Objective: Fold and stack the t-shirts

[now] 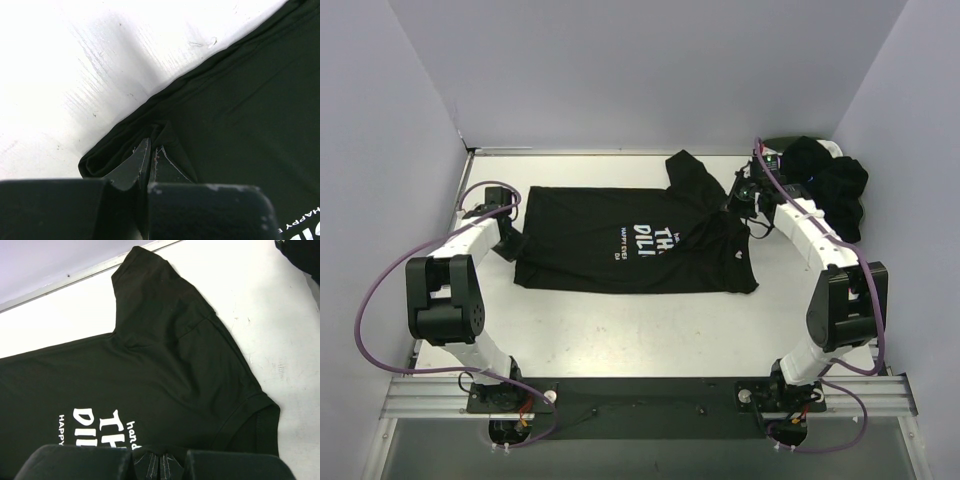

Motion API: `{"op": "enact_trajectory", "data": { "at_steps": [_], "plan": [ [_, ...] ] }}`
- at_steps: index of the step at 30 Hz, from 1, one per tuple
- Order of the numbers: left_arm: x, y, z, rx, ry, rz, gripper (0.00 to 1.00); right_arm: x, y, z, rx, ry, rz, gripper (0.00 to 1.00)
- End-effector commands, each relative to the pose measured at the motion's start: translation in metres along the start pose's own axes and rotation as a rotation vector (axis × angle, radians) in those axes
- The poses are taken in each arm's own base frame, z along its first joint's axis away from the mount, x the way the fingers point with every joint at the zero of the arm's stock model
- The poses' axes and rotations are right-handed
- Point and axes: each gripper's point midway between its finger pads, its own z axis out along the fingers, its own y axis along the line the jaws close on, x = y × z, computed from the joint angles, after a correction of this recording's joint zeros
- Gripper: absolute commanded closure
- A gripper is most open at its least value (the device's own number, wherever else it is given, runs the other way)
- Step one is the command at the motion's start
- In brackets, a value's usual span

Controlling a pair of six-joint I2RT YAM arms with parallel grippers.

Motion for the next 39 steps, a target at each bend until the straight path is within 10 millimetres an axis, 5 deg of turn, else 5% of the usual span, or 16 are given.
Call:
{"op": "enact_trajectory", "data": {
  "at_steps": [1,21,39],
  "plan": [
    [-0.015,-0.009,-0.007,0.041,-0.039,-0.025,1.0,-0.016,-0.004,-0.013,0.009,-0.071,0.015,1.0],
    [-0.036,-0.029,-0.035,0.132,-0.086,-0.005,1.0,-0.025,-0.024,-0.026,0.049,-0.127,0.073,1.0],
    [-0.037,-0.029,-0.022,0.109,-0.08,-0.009,1.0,-0.024,-0.025,-0.009,0.023,-0.088,0.091,1.0]
  ]
}}
